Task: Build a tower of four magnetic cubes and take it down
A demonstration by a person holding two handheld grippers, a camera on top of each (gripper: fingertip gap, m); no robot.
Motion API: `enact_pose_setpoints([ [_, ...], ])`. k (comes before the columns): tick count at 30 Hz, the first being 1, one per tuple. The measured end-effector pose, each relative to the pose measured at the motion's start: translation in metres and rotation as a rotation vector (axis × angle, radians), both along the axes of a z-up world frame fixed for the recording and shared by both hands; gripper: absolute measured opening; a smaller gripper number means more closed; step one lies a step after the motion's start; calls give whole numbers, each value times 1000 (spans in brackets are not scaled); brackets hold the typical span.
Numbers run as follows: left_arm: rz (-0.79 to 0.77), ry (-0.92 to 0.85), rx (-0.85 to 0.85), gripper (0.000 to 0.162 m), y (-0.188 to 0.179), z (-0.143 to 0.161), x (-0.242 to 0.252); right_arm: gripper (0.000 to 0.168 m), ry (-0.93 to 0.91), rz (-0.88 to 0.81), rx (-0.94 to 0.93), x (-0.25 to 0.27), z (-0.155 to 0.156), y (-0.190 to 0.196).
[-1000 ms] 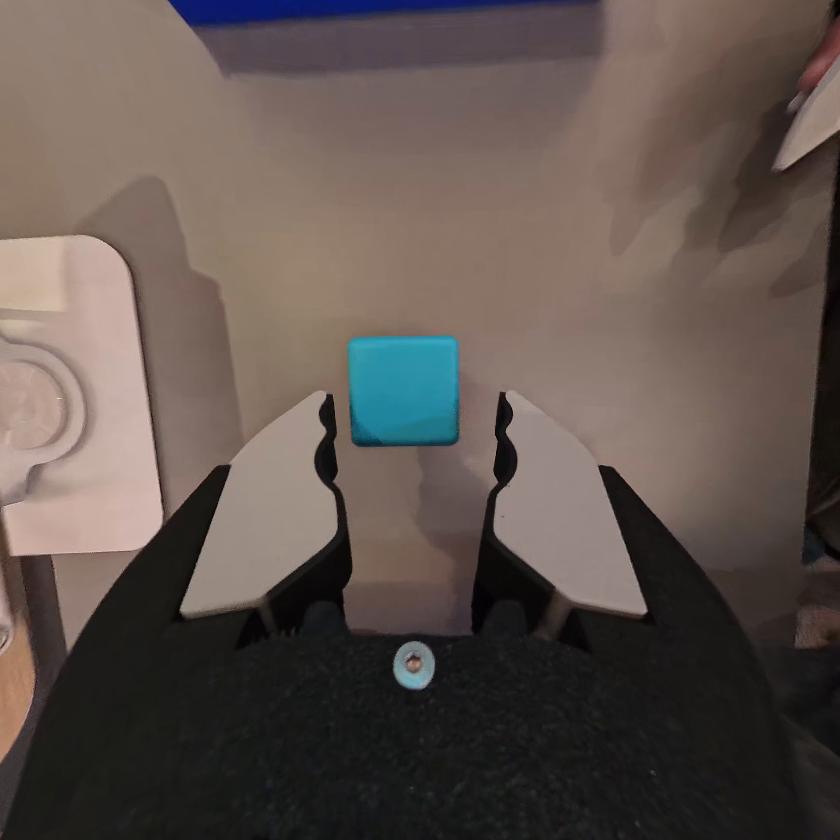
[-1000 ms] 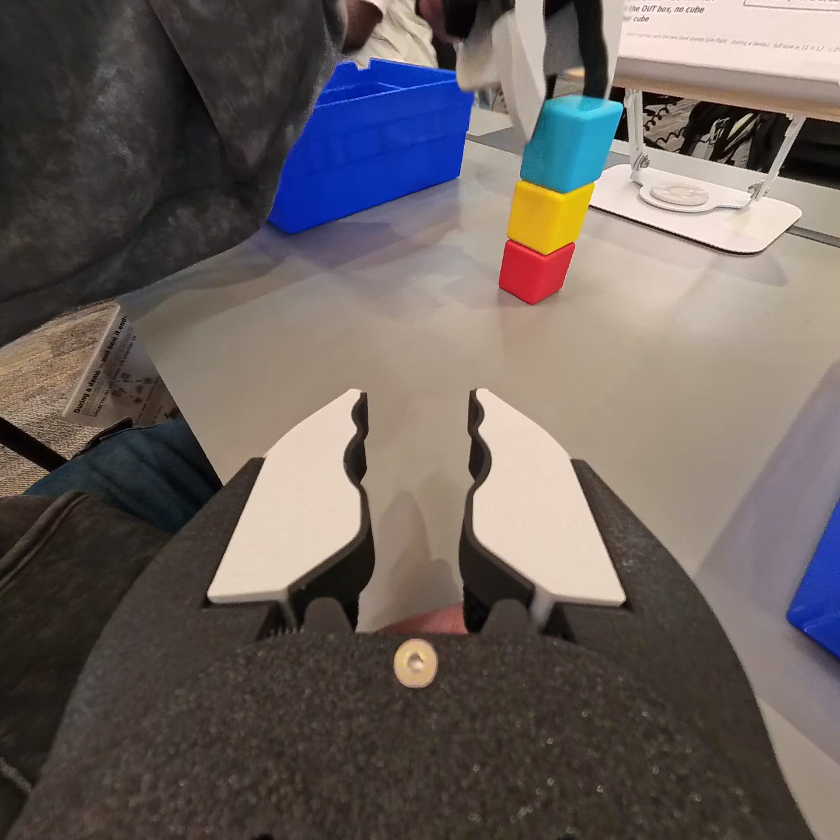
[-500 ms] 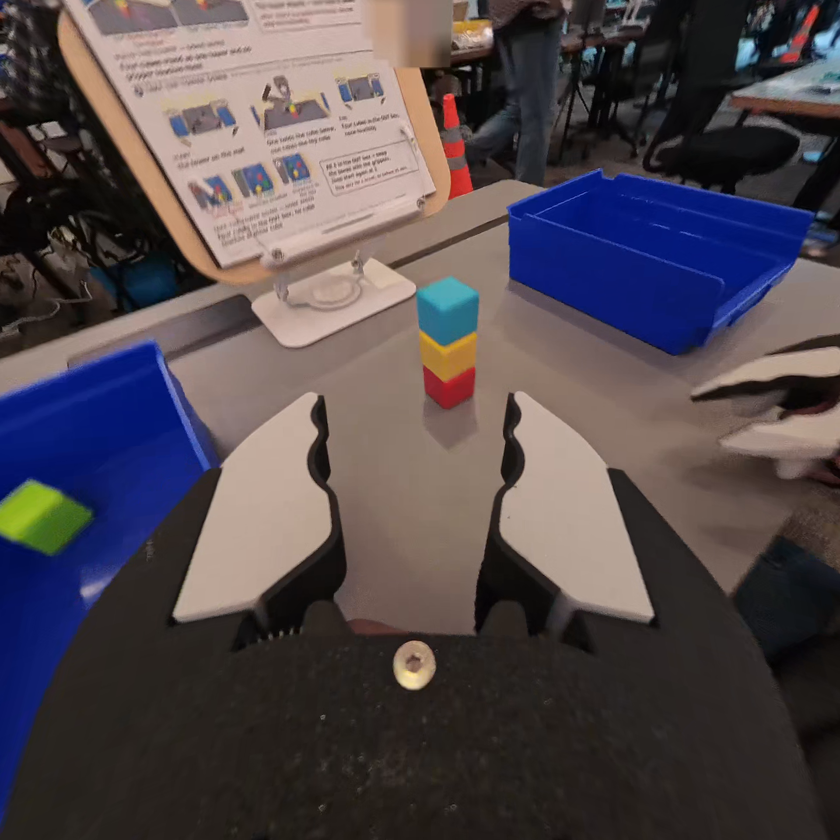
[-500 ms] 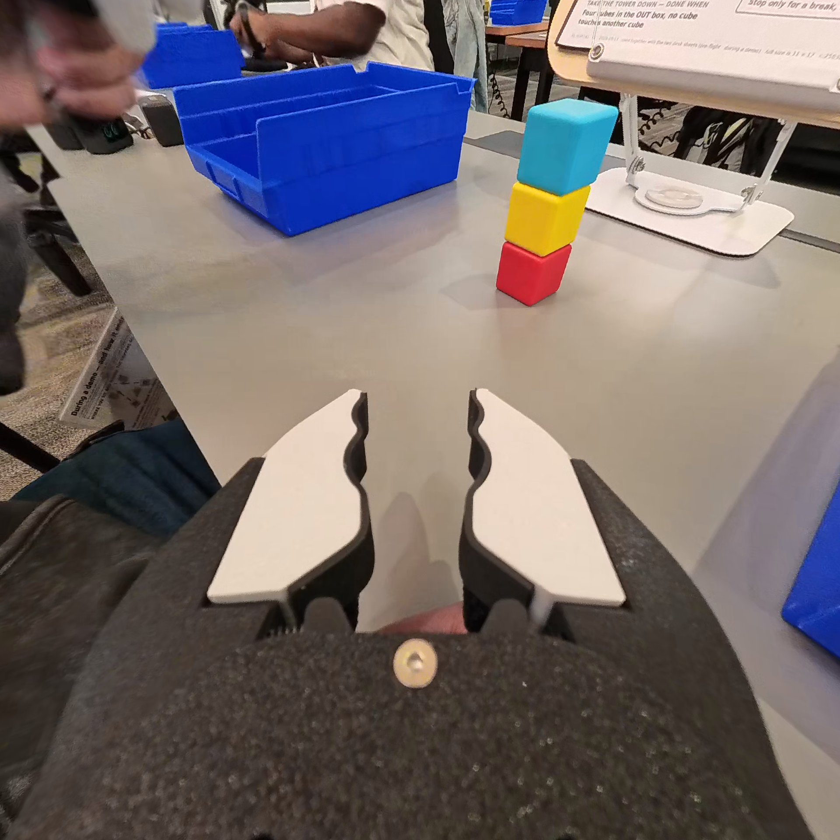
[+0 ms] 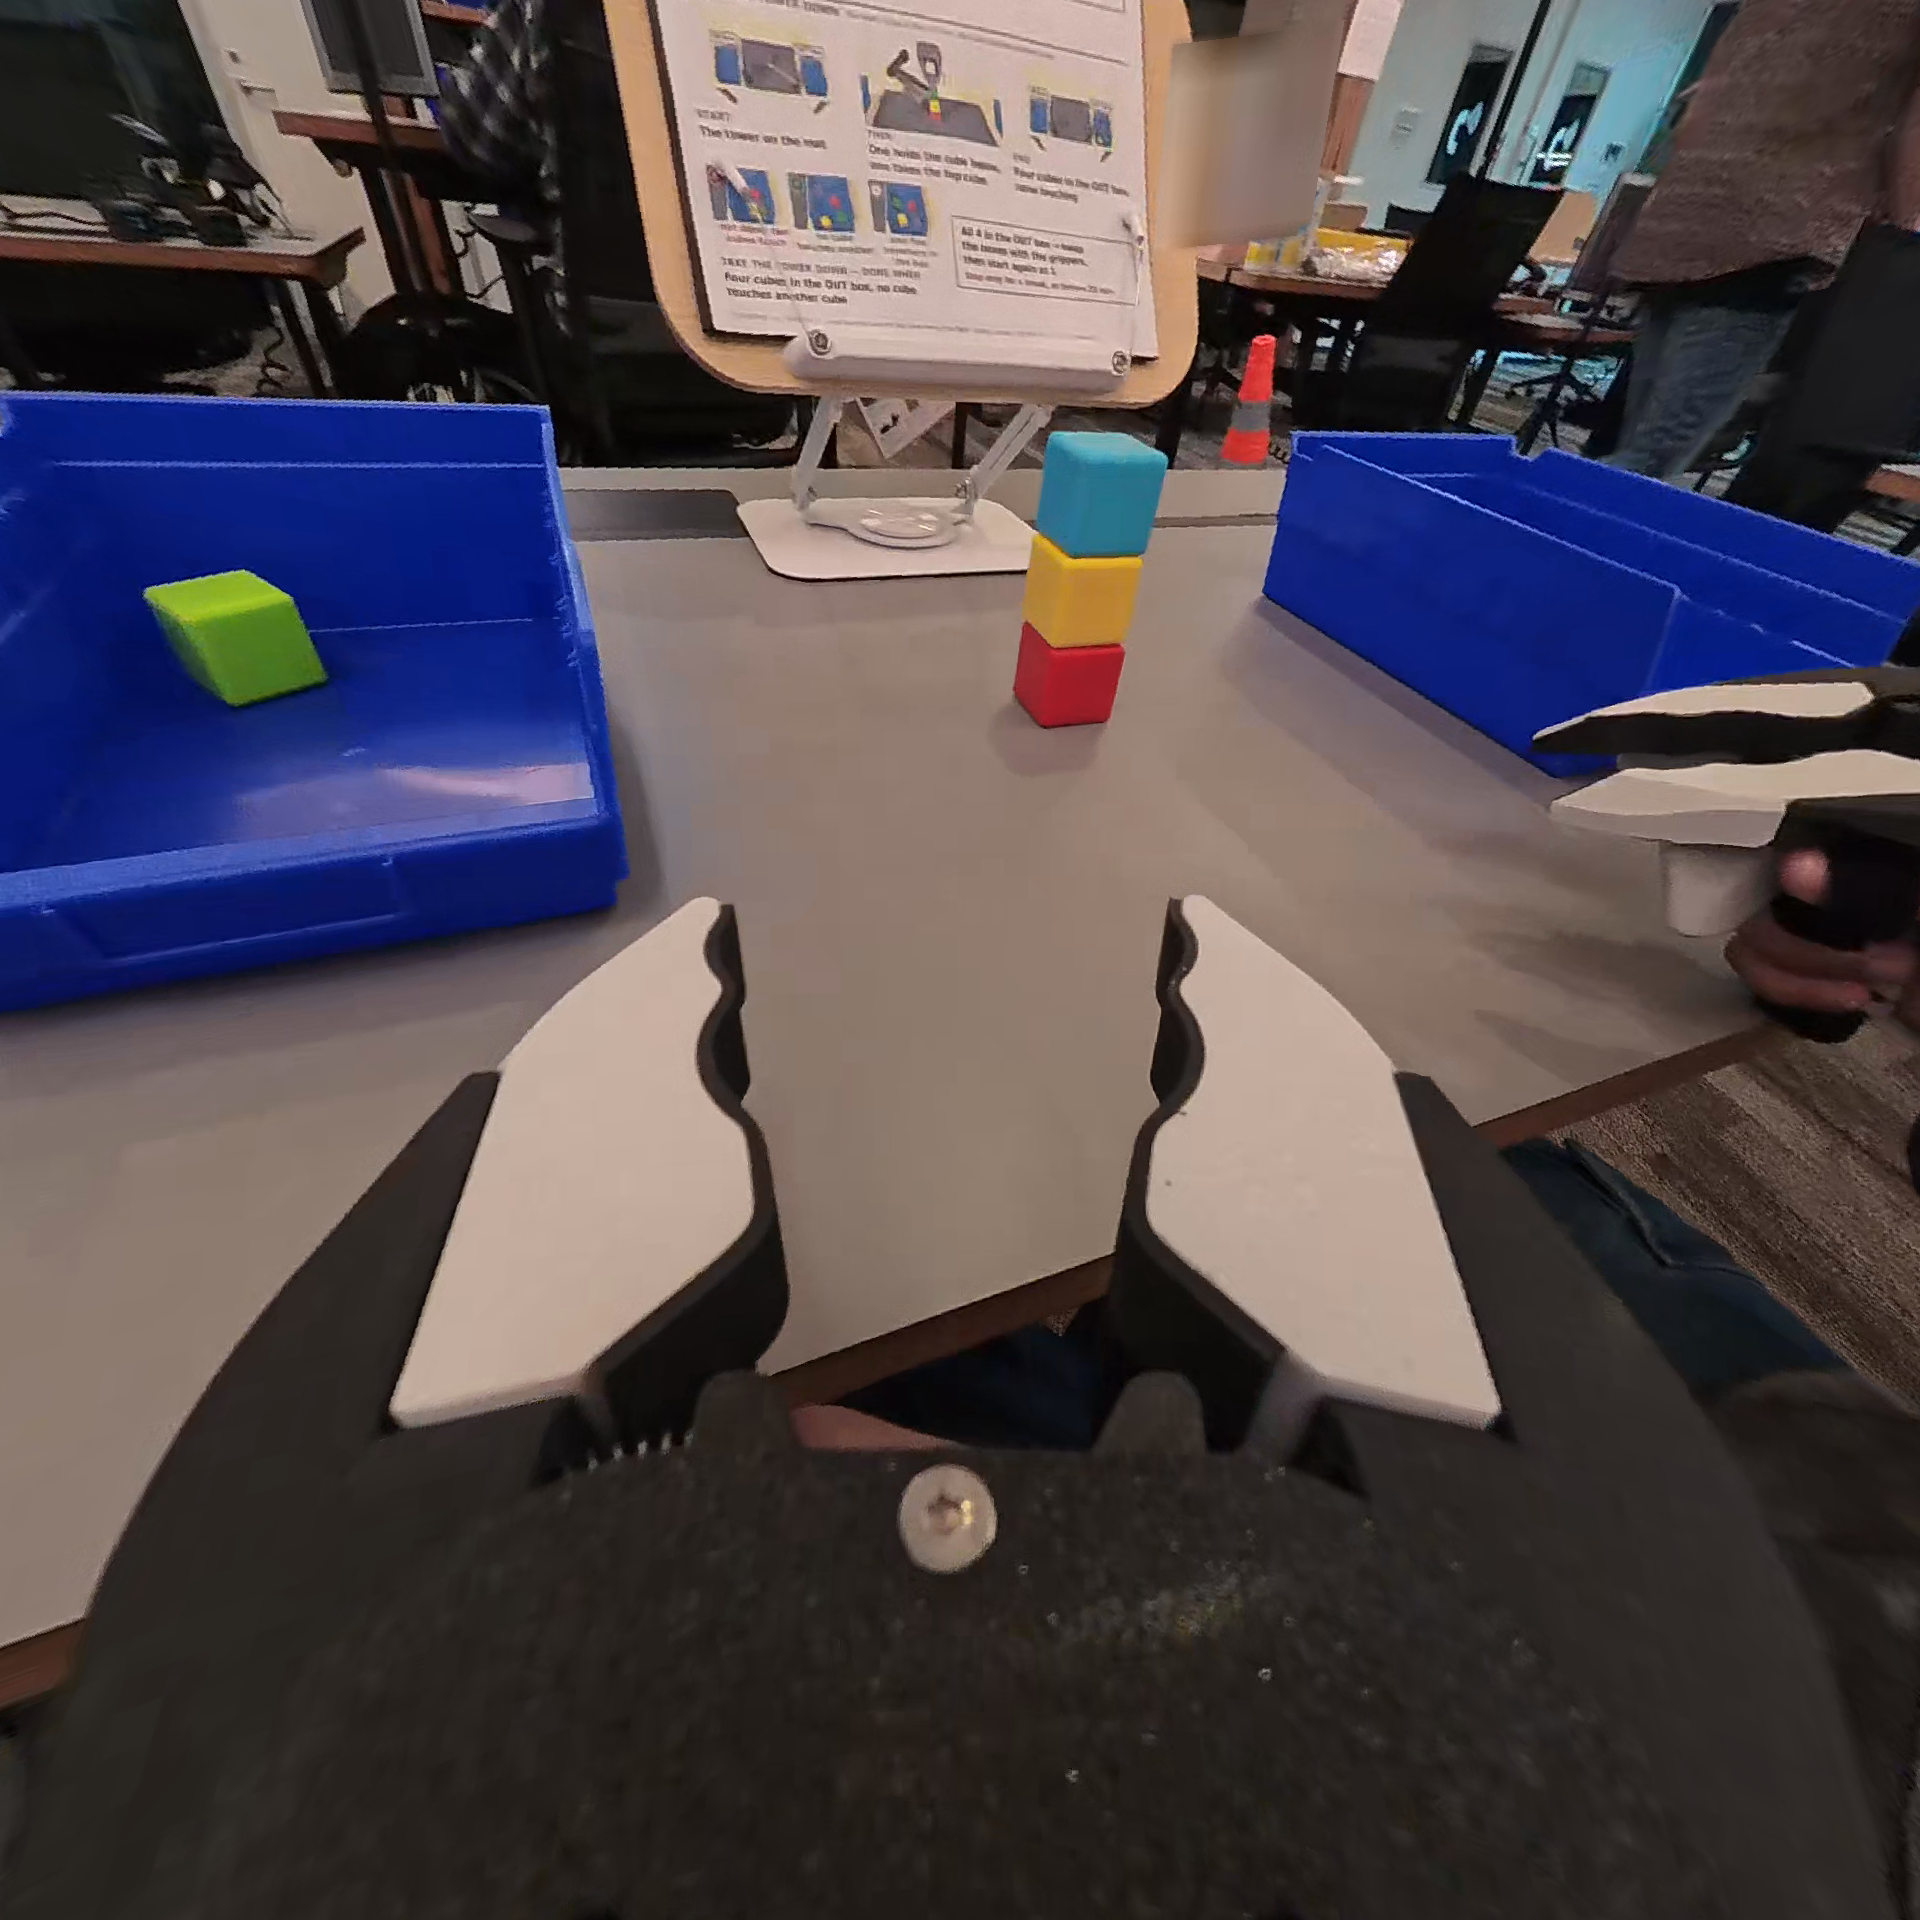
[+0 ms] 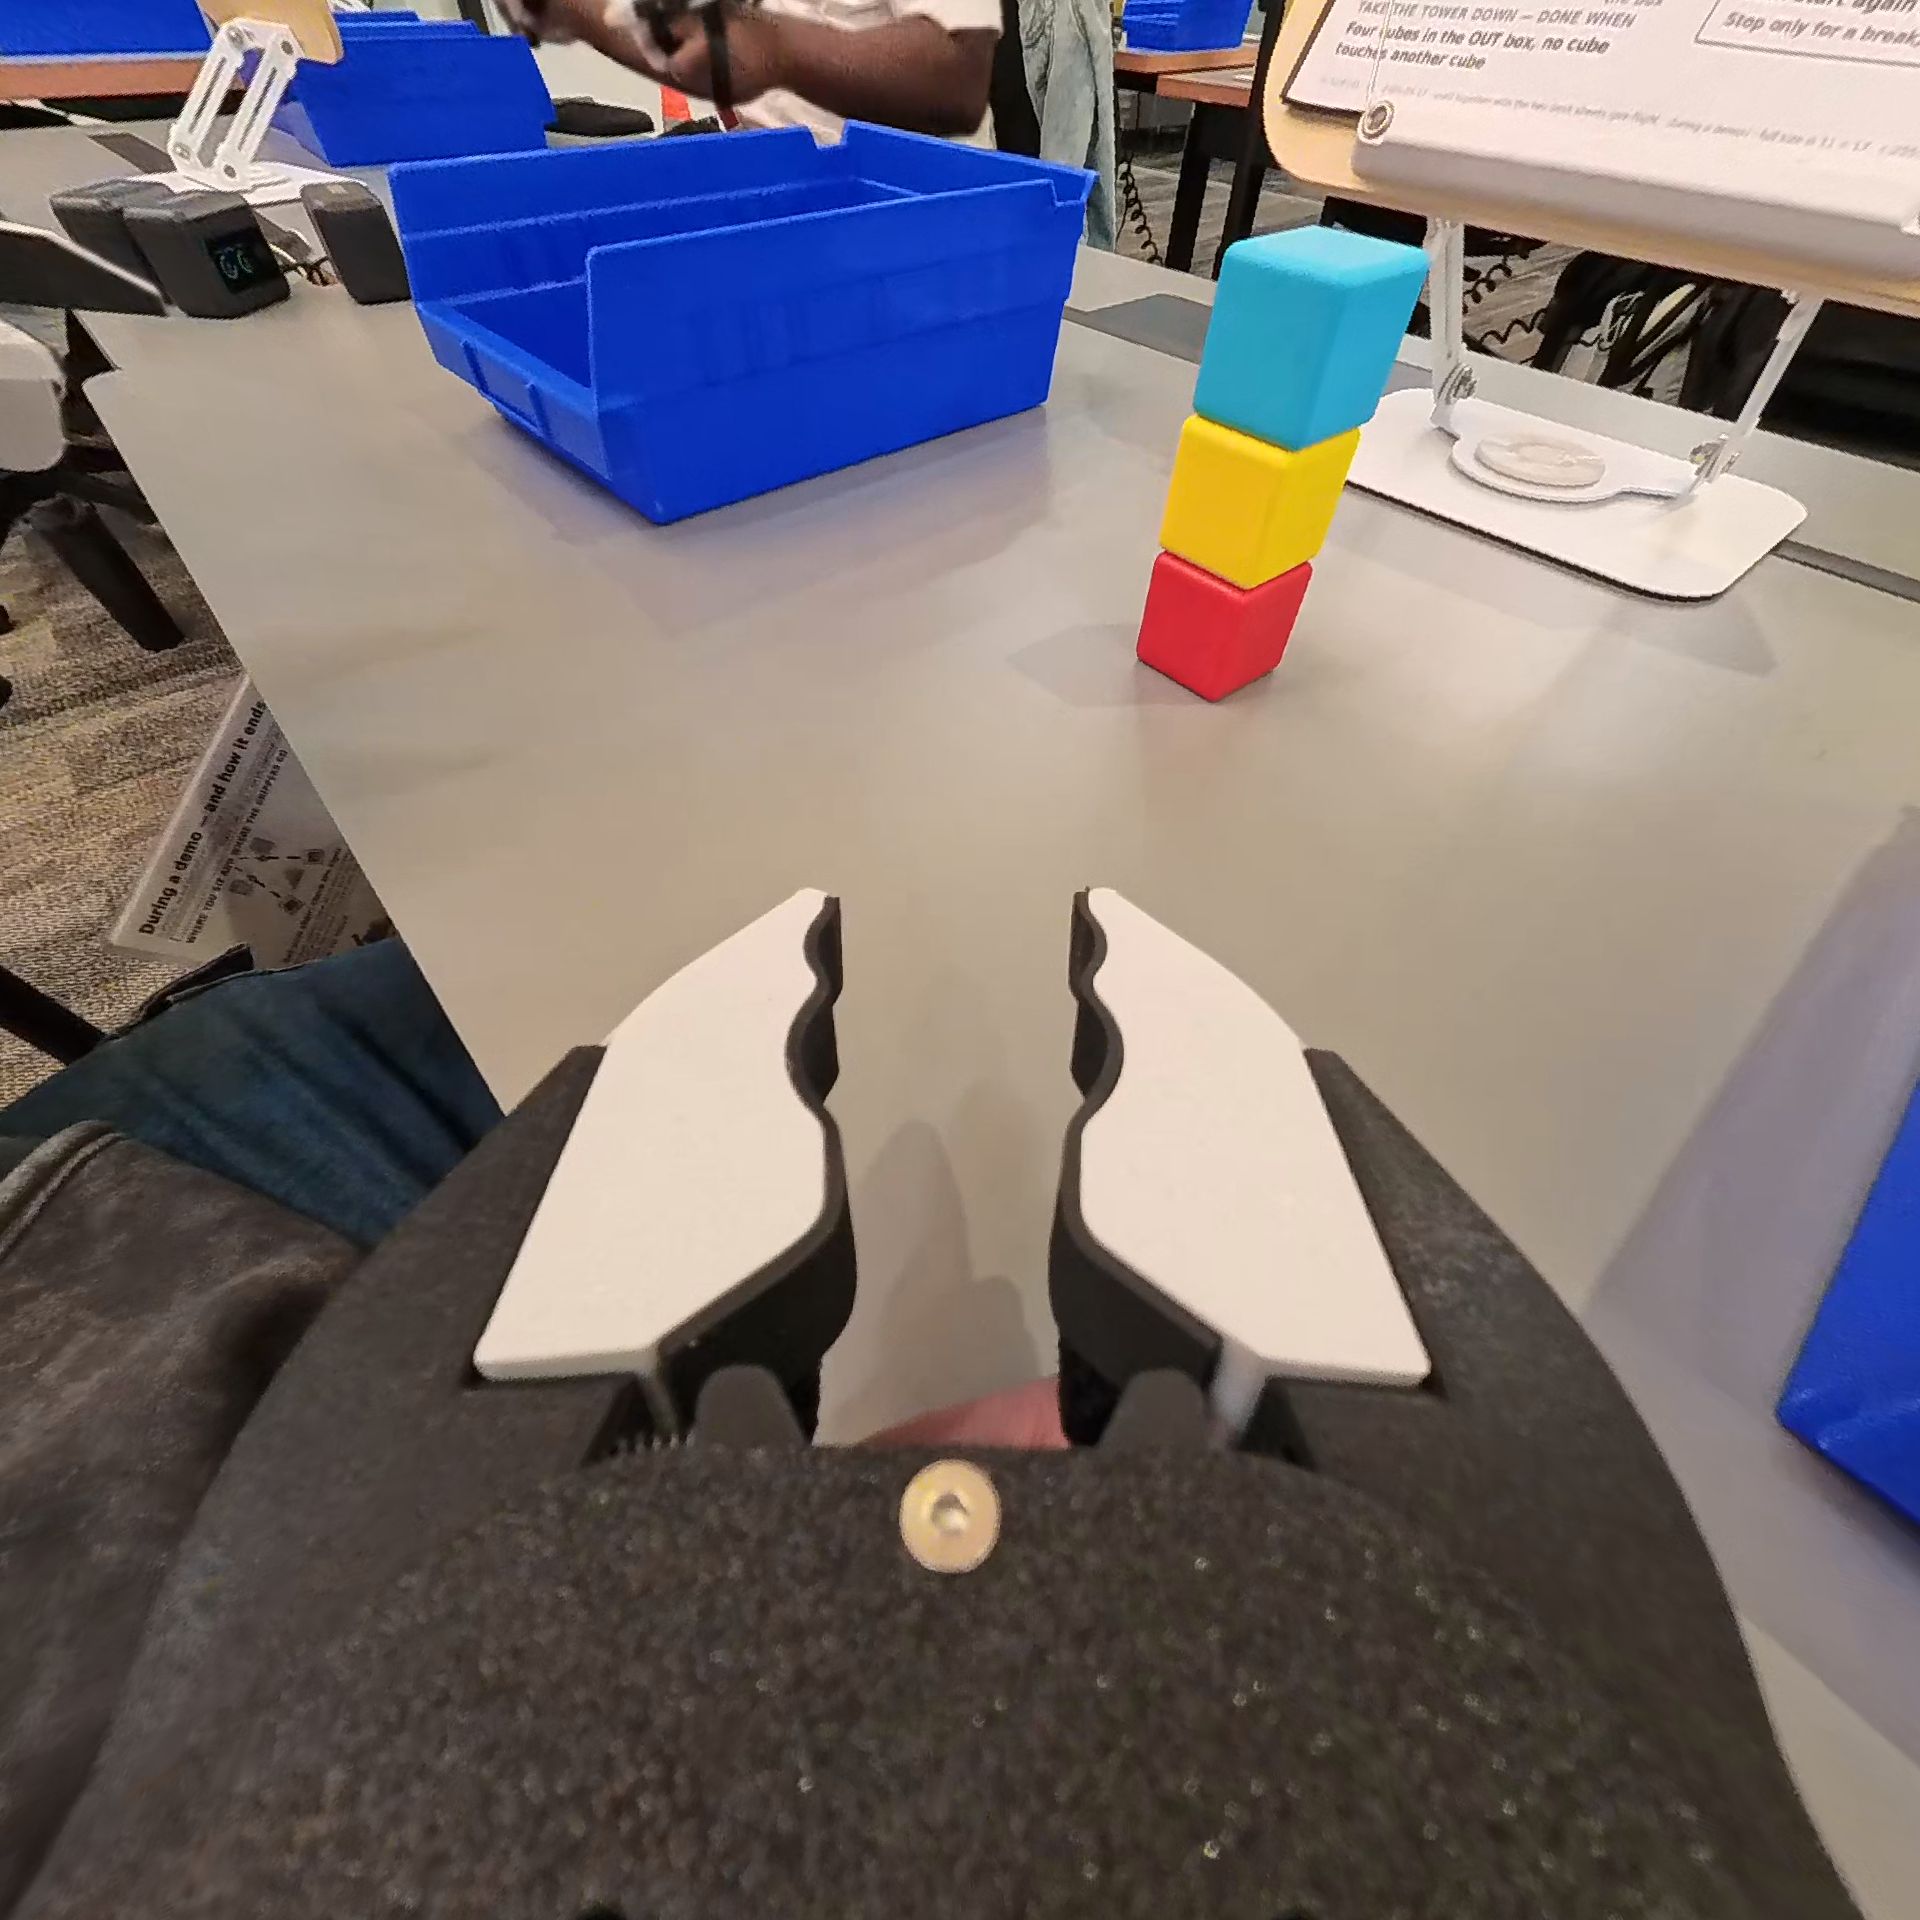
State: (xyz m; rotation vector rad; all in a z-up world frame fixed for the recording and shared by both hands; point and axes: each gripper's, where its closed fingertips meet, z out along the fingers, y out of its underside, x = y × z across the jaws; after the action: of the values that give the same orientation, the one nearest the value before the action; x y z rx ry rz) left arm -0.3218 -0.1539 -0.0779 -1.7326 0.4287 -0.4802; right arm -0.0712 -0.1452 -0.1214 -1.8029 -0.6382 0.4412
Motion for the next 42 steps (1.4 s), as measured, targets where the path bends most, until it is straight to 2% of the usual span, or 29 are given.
enact_pose_setpoints([
  [4,31,-5,-8,76,8,-2,-7,42,-1,-6,4,0,0,0],
  [7,174,20,-22,69,38,4,-32,42,3,-17,8,2,1,1],
  [11,375,56,-105,79,116,32,-74,42,14,-15,1,2,1,1],
  [15,445,3,-215,81,208,51,-88,42,12,-8,-4,1,1,1],
  [19,601,50,-406,79,299,2,-107,42,22,-5,-4,1,2,1],
  [23,734,79,-601,76,356,-50,-122,42,25,-7,-3,3,2,0],
  [26,789,100,-748,81,373,-84,-132,42,24,-3,-12,3,1,0],
  [32,797,128,-825,80,389,-108,-141,42,33,-1,-19,3,1,0],
  [33,800,150,-814,75,390,-109,-142,42,36,0,-23,3,1,1],
  [34,790,180,-797,58,391,-109,-143,42,38,1,-27,3,1,1],
  [39,738,220,-749,57,388,-101,-143,42,47,1,-33,3,1,1],
  [42,677,239,-655,57,385,-73,-140,42,42,-2,-25,3,1,1],
])
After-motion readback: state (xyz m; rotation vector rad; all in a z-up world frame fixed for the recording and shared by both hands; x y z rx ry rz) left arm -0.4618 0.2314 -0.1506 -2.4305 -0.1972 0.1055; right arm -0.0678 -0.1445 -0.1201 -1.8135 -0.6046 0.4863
